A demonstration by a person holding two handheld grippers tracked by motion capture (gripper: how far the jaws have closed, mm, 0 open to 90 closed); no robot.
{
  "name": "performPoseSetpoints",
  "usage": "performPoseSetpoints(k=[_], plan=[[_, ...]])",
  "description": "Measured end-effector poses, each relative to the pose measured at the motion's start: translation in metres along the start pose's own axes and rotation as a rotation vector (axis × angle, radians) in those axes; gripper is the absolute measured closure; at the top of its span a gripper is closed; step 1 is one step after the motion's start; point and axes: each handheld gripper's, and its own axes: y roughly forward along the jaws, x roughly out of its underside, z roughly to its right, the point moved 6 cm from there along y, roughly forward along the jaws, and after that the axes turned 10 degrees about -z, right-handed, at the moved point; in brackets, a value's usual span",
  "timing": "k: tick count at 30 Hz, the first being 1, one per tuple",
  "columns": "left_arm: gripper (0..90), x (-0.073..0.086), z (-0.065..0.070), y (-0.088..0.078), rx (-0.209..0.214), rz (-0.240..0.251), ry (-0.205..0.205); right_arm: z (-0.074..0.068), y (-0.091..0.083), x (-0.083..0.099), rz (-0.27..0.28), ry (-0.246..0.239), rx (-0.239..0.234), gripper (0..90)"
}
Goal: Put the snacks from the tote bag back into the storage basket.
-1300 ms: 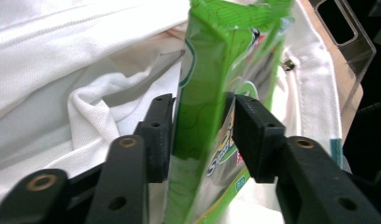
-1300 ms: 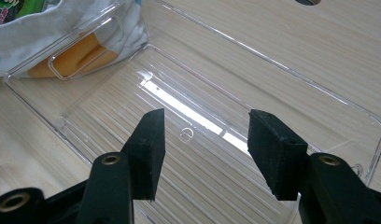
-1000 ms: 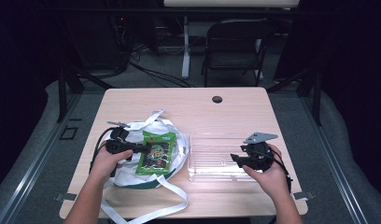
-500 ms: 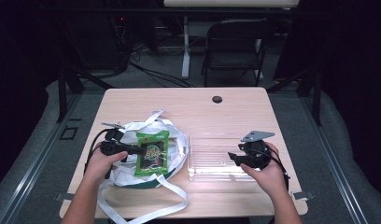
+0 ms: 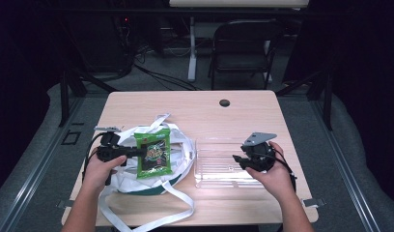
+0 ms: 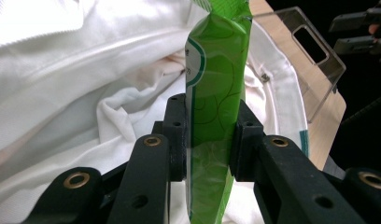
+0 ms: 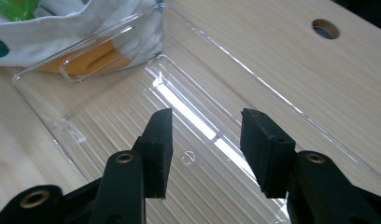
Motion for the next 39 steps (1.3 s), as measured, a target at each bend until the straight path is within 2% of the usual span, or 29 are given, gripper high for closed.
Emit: performPoseSetpoints(k=[2, 3, 4, 7, 8, 10, 12, 13, 14, 15, 16, 18, 19, 23, 27, 31, 39], plan=[[72.9, -0.001, 0.002, -0.002, -0.003, 0.012, 0.006, -0.001, 0.001, -0.001, -0.009, -0.003, -0.013, 54.6], [72.9, -0.001, 0.003, -0.004, -0.007, 0.022, 0.013, -0.005, 0.004, -0.005, -0.056, -0.027, -0.068, 54.3], [73.0, -0.001, 0.004, -0.005, -0.008, 0.029, 0.015, -0.005, 0.005, -0.007, -0.066, -0.039, -0.084, 54.3], [73.0, -0.002, 0.005, -0.007, -0.010, 0.040, 0.020, -0.007, 0.006, -0.011, -0.085, -0.055, -0.101, 53.8], [73.0, -0.002, 0.007, -0.009, -0.010, 0.051, 0.025, -0.007, 0.007, -0.015, -0.104, -0.081, -0.120, 53.8], [73.0, -0.003, 0.008, -0.010, -0.009, 0.057, 0.029, -0.008, 0.009, -0.018, -0.133, -0.100, -0.146, 53.8], [73.0, -0.003, 0.009, -0.010, -0.013, 0.059, 0.032, -0.006, 0.013, -0.019, -0.175, -0.135, -0.140, 53.9], [73.0, -0.003, 0.009, -0.010, -0.013, 0.059, 0.032, -0.006, 0.013, -0.019, -0.175, -0.135, -0.140, 53.9], [73.0, -0.004, 0.010, -0.011, -0.015, 0.064, 0.041, -0.006, 0.018, -0.019, -0.217, -0.148, -0.155, 57.4], [73.0, -0.004, 0.010, -0.011, -0.015, 0.064, 0.041, -0.006, 0.018, -0.019, -0.217, -0.148, -0.155, 57.4], [73.0, -0.005, 0.013, -0.011, -0.012, 0.070, 0.047, -0.005, 0.022, -0.018, -0.261, -0.164, -0.175, 57.6], [73.0, -0.005, 0.014, -0.011, -0.014, 0.069, 0.049, -0.006, 0.023, -0.019, -0.262, -0.162, -0.185, 57.6], [73.0, -0.006, 0.017, -0.011, -0.016, 0.074, 0.058, -0.005, 0.024, -0.021, -0.284, -0.185, -0.197, 58.0], [73.1, -0.009, 0.024, -0.013, -0.013, 0.086, 0.080, -0.003, 0.025, -0.028, -0.289, -0.204, -0.218, 58.7], [73.0, -0.010, 0.030, -0.015, -0.010, 0.090, 0.097, -0.001, 0.023, -0.035, -0.293, -0.235, -0.219, 58.7], [73.0, -0.013, 0.037, -0.015, 0.010, 0.105, 0.110, 0.000, 0.016, -0.047, -0.305, -0.263, -0.211, 58.4], [73.1, -0.018, 0.058, -0.014, 0.055, 0.121, 0.151, 0.003, 0.003, -0.064, -0.297, -0.293, -0.237, 58.9]])
